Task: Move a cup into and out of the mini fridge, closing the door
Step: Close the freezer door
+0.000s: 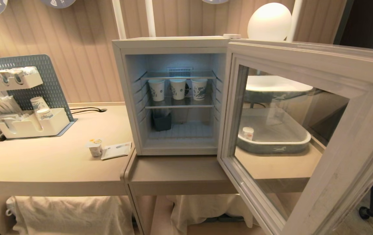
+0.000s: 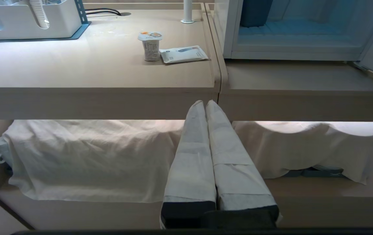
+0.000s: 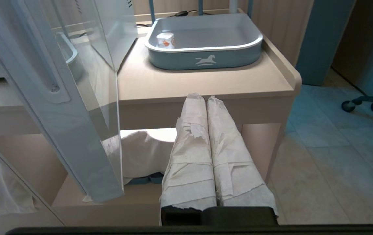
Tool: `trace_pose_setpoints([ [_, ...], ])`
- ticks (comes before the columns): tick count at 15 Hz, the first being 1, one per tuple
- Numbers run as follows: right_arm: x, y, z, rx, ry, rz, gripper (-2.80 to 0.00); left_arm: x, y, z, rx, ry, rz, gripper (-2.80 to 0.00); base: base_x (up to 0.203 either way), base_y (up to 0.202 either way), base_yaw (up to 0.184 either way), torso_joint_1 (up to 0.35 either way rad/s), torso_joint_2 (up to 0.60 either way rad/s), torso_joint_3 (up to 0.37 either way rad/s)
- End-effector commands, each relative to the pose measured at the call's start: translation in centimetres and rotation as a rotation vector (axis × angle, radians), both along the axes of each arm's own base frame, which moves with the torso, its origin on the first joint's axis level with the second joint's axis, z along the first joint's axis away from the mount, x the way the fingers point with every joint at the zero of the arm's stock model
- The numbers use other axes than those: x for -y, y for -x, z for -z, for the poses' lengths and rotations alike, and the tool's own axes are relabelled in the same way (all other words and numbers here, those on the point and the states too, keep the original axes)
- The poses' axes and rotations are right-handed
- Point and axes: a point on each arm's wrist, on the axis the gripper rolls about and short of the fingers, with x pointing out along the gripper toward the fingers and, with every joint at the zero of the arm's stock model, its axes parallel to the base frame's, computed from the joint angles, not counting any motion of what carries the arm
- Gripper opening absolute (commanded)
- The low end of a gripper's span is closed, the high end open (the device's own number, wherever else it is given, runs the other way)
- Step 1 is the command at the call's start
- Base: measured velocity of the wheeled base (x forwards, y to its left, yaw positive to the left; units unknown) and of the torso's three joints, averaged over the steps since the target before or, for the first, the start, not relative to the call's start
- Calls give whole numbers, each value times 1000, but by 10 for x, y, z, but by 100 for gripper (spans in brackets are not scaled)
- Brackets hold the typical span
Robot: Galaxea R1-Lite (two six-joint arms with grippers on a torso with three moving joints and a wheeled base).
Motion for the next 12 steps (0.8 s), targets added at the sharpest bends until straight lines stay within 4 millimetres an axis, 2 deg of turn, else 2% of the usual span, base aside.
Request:
trace_pose_setpoints([
  [1,0,0,-1,-26,1,-1,-280,0,0,0,-2,0,-2,-280,0,0,0,0,0,0],
  [3,0,-4,-22,-93,-52,-7,-280,0,0,0,-2,0,-2,-280,0,0,0,0,0,0],
  [5,-1,-27,-59,-230,-186,-22,-280,0,0,0,-2,0,-2,-280,0,0,0,0,0,0],
  [6,-2,-45,-73,-312,-232,-29,-280,0,0,0,-2,0,-2,-280,0,0,0,0,0,0],
  [9,-9,-118,-107,-510,-399,-156,-280,0,0,0,-2,0,-2,-280,0,0,0,0,0,0],
  [11,-6,-157,-124,-586,-558,-389,-280,0,0,0,-1,0,-2,-280,0,0,0,0,0,0],
  [12,3,-175,-130,-612,-651,-519,-280,0,0,0,-2,0,-2,-280,0,0,0,0,0,0],
])
